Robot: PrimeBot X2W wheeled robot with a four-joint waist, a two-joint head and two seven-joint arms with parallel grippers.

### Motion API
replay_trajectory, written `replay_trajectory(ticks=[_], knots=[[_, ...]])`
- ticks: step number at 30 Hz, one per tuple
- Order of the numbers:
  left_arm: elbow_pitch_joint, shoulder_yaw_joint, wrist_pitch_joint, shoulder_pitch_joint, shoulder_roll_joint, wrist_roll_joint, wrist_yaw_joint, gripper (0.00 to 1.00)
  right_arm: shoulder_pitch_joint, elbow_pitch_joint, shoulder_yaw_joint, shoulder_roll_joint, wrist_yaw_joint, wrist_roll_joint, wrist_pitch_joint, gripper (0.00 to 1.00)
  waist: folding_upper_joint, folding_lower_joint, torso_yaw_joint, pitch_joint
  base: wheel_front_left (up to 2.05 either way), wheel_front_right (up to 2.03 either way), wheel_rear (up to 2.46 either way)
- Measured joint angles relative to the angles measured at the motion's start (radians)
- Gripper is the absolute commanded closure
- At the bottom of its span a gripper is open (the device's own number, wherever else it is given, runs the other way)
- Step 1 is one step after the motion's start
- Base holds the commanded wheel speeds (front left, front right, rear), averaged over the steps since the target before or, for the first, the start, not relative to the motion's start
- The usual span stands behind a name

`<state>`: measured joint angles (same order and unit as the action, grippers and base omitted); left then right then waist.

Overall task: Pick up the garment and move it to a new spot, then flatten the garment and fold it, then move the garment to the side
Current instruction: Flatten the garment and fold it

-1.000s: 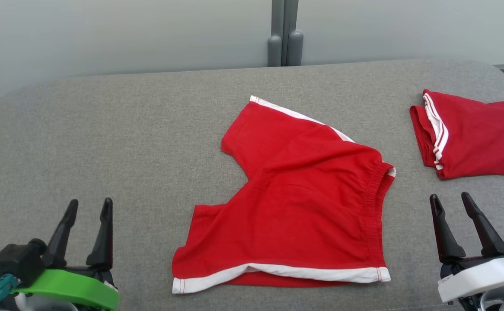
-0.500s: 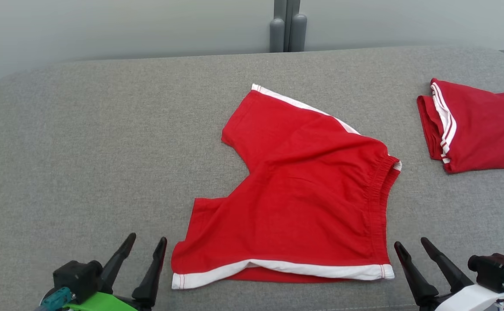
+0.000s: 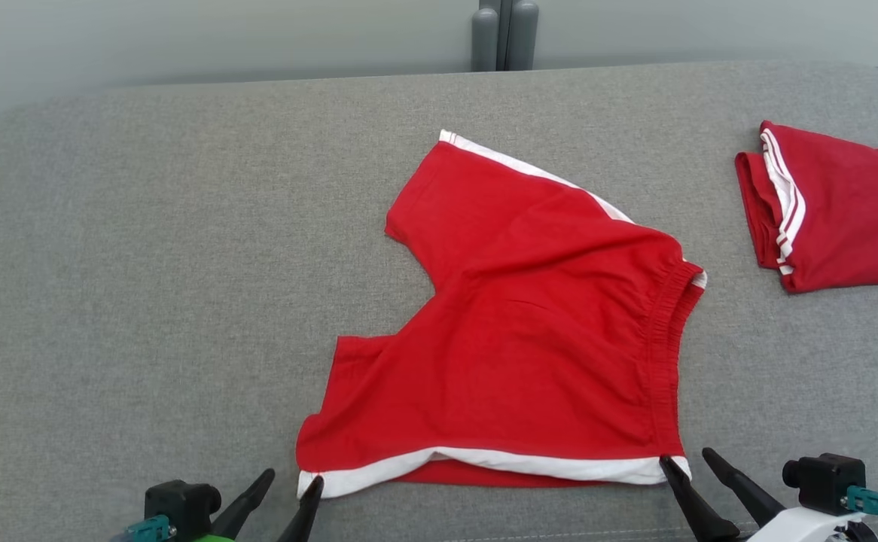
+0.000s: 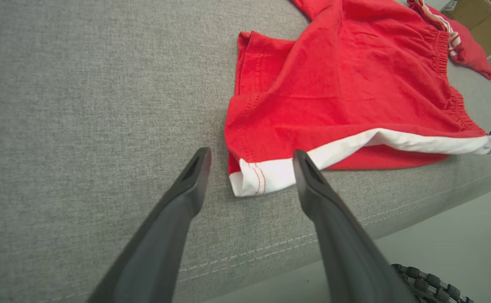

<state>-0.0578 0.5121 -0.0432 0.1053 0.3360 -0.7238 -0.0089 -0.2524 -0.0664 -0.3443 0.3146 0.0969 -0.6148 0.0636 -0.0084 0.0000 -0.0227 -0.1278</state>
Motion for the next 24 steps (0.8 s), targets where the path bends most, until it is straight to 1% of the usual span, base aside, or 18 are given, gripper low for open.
replay_trajectory(ticks=[5, 7, 12, 19, 23, 24], knots=[[-0.032, 0.011, 0.027, -0.002, -0.002, -0.002, -0.002, 0.0, 0.028, -0.015, -0.012, -0.004, 0.002, 0.0, -0.003, 0.0, 0.0, 0.0, 0.001, -0.013, 0.0, 0.0, 0.0], [-0.037, 0.013, 0.034, -0.004, -0.003, -0.002, -0.01, 0.0, 0.04, -0.021, -0.015, -0.004, 0.007, 0.0, -0.011, 0.0, 0.0, 0.0, 0.0, -0.015, 0.0, 0.0, 0.0], [-0.064, 0.025, 0.049, -0.027, -0.01, -0.002, -0.016, 0.0, 0.042, -0.042, -0.023, -0.008, 0.007, -0.005, -0.03, 0.0, 0.0, 0.0, -0.004, -0.022, 0.0, 0.0, 0.0], [-0.088, 0.03, 0.051, -0.061, -0.026, -0.002, -0.019, 0.0, 0.044, -0.064, -0.036, -0.01, 0.009, -0.025, -0.058, 0.0, 0.0, 0.0, -0.009, -0.028, 0.0, 0.0, 0.0], [-0.099, 0.035, 0.053, -0.068, -0.03, -0.002, -0.026, 0.0, 0.044, -0.07, -0.047, -0.01, 0.016, -0.043, -0.067, 0.0, 0.0, 0.0, -0.008, -0.029, 0.0, 0.0, 0.0], [-0.101, 0.036, 0.053, -0.069, -0.031, -0.002, -0.026, 0.0, 0.045, -0.071, -0.049, -0.01, 0.016, -0.046, -0.07, 0.04, 0.0, 0.0, -0.008, -0.03, 0.0, 0.0, 0.0]])
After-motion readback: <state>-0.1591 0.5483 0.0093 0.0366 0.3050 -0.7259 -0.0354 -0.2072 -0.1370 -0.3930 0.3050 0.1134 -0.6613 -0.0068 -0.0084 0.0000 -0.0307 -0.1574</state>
